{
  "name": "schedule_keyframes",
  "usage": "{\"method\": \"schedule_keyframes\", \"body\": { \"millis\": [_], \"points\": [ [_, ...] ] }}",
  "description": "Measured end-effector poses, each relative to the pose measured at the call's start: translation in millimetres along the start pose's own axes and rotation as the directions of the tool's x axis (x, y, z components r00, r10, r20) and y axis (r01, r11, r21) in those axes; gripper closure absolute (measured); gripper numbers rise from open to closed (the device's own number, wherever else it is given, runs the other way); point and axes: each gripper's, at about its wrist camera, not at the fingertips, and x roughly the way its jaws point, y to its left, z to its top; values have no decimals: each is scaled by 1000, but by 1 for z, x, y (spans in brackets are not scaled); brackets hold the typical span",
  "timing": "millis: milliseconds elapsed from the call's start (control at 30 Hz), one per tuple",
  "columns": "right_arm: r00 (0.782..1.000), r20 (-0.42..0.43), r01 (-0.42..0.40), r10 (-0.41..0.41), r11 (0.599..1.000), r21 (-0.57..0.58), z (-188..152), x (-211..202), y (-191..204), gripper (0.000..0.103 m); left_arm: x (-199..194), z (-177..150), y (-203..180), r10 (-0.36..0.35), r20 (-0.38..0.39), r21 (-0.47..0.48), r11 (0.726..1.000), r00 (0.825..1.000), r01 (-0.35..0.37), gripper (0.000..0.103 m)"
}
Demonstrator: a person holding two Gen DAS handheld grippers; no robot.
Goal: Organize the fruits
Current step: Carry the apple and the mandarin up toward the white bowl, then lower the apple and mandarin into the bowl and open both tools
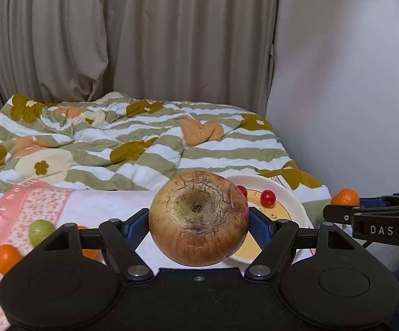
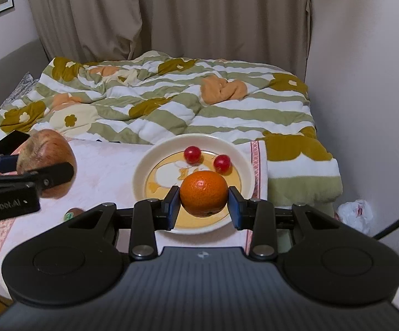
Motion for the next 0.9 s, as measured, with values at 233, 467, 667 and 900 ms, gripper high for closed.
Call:
{"method": "schedule_keyframes", "body": {
  "millis": [233,467,667,900],
  "points": [
    [1000,-30,3,-2,1000,29,10,36,-20,51,52,8,-21,-15,-48,37,999,999,17,24],
    [997,-63,43,-39,997,66,11,62,-38,51,107,13,-37,-46,-104,94,994,994,56,24],
    [994,-89,73,-64,992,99,12,76,-52,51,143,12,-47,-44,-149,155,986,988,67,24],
    [991,-107,94,-80,986,134,9,86,-60,51,166,10,-53,-36,-176,217,973,984,74,24]
  ]
}}
